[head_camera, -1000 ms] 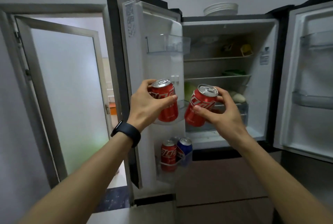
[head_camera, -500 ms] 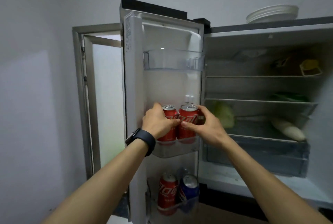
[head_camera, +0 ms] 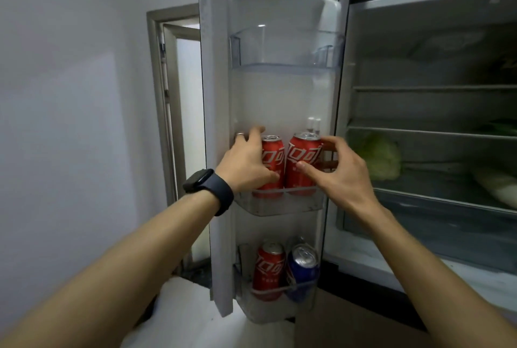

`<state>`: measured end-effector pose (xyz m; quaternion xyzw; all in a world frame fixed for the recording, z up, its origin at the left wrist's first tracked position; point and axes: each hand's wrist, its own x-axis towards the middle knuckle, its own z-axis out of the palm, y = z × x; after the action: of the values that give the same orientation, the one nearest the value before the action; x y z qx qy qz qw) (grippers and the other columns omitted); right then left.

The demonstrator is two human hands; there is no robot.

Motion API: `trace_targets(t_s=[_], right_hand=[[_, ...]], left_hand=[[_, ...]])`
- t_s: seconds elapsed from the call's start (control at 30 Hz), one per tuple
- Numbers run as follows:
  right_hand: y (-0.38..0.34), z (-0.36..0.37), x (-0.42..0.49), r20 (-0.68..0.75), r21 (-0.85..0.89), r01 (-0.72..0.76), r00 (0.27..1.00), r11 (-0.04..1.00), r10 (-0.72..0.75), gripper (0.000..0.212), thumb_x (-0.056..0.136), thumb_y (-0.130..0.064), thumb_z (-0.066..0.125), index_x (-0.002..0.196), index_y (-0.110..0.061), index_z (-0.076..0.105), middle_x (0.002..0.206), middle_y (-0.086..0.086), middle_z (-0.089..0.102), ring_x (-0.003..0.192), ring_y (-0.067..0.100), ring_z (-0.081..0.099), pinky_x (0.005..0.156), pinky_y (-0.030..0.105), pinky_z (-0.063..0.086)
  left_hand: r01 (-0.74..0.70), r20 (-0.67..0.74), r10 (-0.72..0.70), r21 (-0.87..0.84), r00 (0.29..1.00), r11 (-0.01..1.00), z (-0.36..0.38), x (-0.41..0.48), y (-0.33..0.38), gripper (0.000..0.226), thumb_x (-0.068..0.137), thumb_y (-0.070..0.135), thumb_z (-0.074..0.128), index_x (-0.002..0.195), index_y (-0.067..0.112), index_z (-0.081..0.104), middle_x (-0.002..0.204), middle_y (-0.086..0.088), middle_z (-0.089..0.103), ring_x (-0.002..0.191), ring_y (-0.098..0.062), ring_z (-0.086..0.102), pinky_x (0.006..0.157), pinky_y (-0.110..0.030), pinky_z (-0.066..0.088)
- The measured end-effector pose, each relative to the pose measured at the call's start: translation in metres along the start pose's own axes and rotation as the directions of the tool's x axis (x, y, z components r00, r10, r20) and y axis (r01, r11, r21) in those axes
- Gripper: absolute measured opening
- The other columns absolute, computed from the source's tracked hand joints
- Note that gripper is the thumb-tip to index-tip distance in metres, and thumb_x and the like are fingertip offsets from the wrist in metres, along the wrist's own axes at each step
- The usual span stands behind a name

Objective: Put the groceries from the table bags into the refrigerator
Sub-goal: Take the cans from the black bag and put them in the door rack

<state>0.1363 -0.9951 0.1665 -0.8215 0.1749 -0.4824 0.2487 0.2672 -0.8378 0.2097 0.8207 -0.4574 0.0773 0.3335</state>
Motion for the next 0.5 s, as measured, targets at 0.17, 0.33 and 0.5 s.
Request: trace_targets(t_s=[0.17,0.33,0.5], right_hand=[[-0.008,0.004,0.001,0.075,-0.198,-0.034,0.996,0.980,0.050,0.090,0.070,-0.067,0.075,0.146,-0.036,0.038,0.121,-0.003,0.050,0.107,0.014,0.053,0.095,0.034,0.047],[-0.017,0.002,0.011,0.121,-0.268,-0.082,0.986,0.960,0.118,0.069,0.081,-0.052,0.076,0.133,-0.023,0.042,0.127,0.003,0.067,0.108,0.023,0.067,0.091,0.039,0.055],[-0.016,0.010,0.000,0.064,-0.251,-0.035,0.997,0.967,0.053,0.064,0.087,-0.046,0.072,0.142,-0.023,0.049,0.126,0.003,0.066,0.115,0.022,0.063,0.097,0.034,0.048]], left_hand=[[-0.032,-0.010,0.034,0.144,0.999,0.989,0.003,-0.002,0.001,0.083,0.080,0.037,0.078,0.145,0.024,0.029,0.133,-0.012,0.047,0.115,-0.036,0.057,0.097,-0.044,0.052],[-0.032,-0.052,0.040,0.130,0.998,0.991,0.009,-0.002,0.002,0.077,0.083,0.034,0.076,0.145,0.021,0.031,0.131,-0.013,0.048,0.114,-0.037,0.057,0.096,-0.046,0.052],[-0.024,-0.101,0.036,0.112,0.994,0.993,0.019,-0.001,-0.003,0.080,0.084,0.034,0.075,0.148,0.021,0.029,0.137,-0.014,0.046,0.118,-0.038,0.056,0.099,-0.048,0.050]])
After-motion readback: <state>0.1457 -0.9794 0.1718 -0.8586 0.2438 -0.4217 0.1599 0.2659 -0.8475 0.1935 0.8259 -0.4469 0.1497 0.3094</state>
